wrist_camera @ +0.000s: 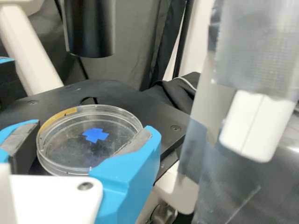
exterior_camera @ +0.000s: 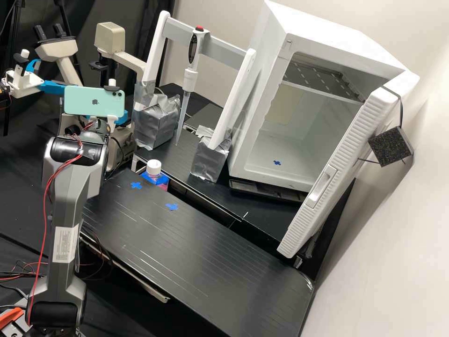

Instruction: Move the petri dish to the bench

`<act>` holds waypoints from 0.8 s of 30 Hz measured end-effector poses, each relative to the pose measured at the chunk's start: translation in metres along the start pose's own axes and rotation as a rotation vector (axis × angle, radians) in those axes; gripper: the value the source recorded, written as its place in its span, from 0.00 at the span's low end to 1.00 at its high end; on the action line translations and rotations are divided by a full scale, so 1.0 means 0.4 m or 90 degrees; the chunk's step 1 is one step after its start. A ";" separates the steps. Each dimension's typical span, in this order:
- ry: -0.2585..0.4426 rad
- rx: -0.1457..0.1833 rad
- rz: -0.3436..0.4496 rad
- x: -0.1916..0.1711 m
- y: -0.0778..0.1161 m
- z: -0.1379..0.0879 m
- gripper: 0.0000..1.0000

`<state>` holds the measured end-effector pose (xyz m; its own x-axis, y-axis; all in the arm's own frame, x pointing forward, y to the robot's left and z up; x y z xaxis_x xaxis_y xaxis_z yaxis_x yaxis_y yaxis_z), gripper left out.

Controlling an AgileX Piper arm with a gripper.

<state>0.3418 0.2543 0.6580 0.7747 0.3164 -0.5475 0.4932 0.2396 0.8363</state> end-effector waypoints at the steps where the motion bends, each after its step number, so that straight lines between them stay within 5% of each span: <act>1: 0.003 -0.001 -0.002 -0.008 -0.001 -0.006 0.00; 14: 0.066 -0.033 0.012 -0.143 -0.018 -0.101 0.00; 24: 0.094 -0.064 0.042 -0.310 -0.083 -0.102 0.00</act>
<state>0.2130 0.2447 0.6969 0.7342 0.4633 -0.4964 0.3958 0.3020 0.8673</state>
